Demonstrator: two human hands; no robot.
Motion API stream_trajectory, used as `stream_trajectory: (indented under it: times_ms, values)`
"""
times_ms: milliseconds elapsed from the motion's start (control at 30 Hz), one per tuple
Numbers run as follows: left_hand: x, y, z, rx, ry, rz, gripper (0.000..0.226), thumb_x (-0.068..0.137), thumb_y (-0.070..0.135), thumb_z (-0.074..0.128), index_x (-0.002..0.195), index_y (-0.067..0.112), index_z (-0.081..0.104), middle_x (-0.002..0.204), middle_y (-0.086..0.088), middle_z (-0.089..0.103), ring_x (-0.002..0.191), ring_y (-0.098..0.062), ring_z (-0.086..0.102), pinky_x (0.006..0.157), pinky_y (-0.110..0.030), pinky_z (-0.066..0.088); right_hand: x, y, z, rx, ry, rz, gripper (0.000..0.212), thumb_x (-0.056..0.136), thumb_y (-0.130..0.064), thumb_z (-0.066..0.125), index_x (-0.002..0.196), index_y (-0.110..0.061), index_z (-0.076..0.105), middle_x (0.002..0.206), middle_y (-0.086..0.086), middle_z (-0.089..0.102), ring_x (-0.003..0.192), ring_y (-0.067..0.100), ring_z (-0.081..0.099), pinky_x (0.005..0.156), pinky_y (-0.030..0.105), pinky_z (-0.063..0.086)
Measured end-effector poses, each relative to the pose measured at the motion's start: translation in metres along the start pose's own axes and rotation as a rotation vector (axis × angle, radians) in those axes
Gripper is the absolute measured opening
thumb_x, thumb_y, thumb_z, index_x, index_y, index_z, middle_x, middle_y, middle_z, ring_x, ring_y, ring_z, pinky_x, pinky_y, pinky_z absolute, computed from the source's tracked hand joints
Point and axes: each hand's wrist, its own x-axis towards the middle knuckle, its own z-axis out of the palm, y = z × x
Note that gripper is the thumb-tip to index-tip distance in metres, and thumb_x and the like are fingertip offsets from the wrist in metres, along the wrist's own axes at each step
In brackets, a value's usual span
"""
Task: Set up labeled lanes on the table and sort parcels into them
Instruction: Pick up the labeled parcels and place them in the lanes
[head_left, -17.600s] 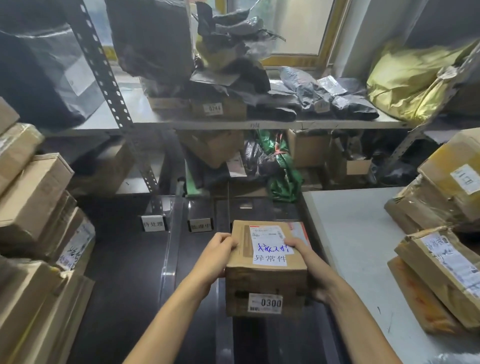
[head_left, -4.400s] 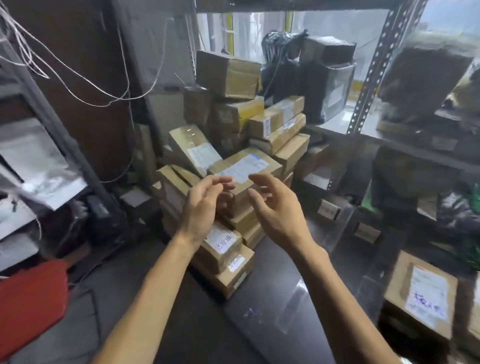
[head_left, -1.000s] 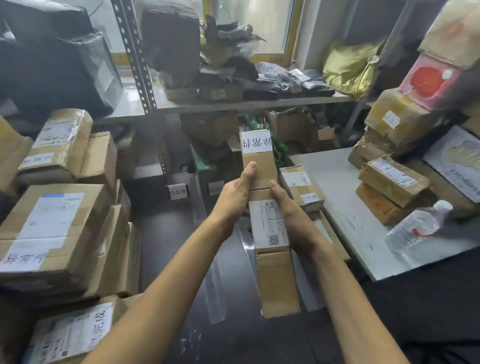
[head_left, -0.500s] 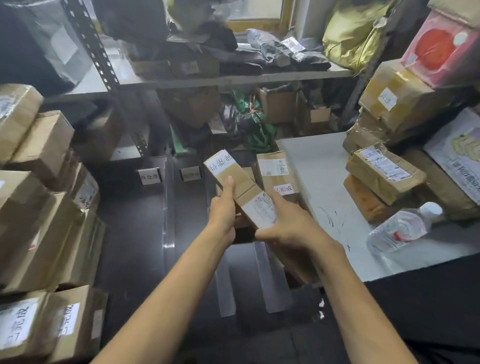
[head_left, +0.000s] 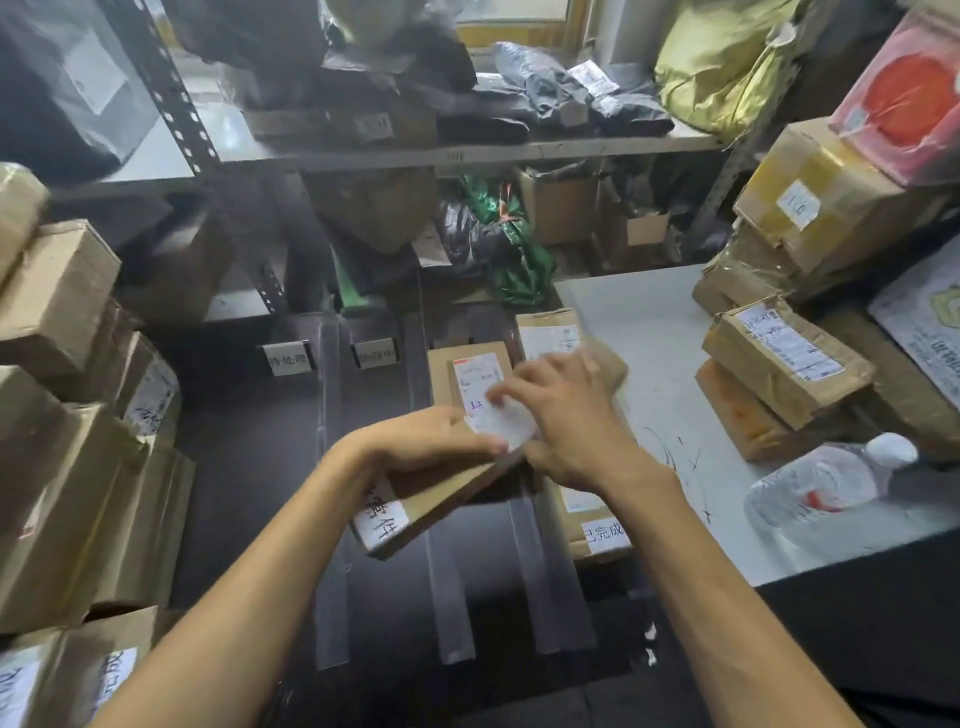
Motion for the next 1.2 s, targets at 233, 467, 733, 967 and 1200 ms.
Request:
stream_trajectory:
  times_ms: [233,467,733,967,1200]
  values:
    - [-0.006,0.003,0.03,-0.608,0.149,0.116,0.041,0.11,0.042,0.033,0.144,0.026,0.05,0.134,0.005,0.066,0.12,-0.01,0.065,0.103,-0.03,0.053,0.022,-0.033,0.04,0.975,0.165,0.371,0.102,0.079,-0.063,0.072,0.157,-0.038,0.012,0.149,-0.011,0.046,0.135,0.019,0.05,0.111,0.047,0.046]
    - [-0.025,0.005,0.043,-0.706,0.285,0.084,0.033,0.109,0.01,0.03,0.097,0.014,0.062,0.082,0.008,0.078,0.078,-0.012,0.069,0.069,-0.025,0.056,0.007,-0.013,0.052,0.858,0.152,0.389,0.115,0.062,-0.057,0.089,0.151,-0.031,0.02,0.142,-0.003,0.044,0.128,0.019,0.05,0.102,0.043,0.052]
    - [-0.041,-0.013,0.093,-0.593,0.354,-0.124,0.037,0.109,0.034,0.03,0.12,0.016,0.061,0.102,-0.001,0.068,0.088,-0.013,0.062,0.083,-0.031,0.052,-0.029,-0.025,0.081,0.613,0.001,0.478,0.082,0.082,-0.037,0.076,0.139,-0.006,0.026,0.137,0.018,0.049,0.124,0.037,0.052,0.088,0.033,0.041]
    - [-0.035,-0.064,0.121,-0.749,0.498,-0.318,0.028,0.104,0.028,0.047,0.118,0.012,0.065,0.098,-0.004,0.06,0.083,-0.017,0.053,0.07,-0.025,0.045,-0.051,-0.023,0.155,0.592,-0.297,0.552,0.075,0.094,-0.038,0.068,0.145,-0.01,0.021,0.146,0.014,0.049,0.131,0.034,0.054,0.091,0.035,0.046]
    - [-0.033,-0.107,0.139,-0.726,0.51,-0.394,0.018,0.103,0.027,0.047,0.104,0.025,0.065,0.095,-0.001,0.059,0.078,-0.012,0.05,0.068,-0.026,0.042,-0.044,-0.025,0.213,0.619,-0.4,0.615,0.081,0.09,-0.04,0.071,0.146,-0.015,0.019,0.141,0.011,0.051,0.125,0.03,0.057,0.102,0.045,0.053]
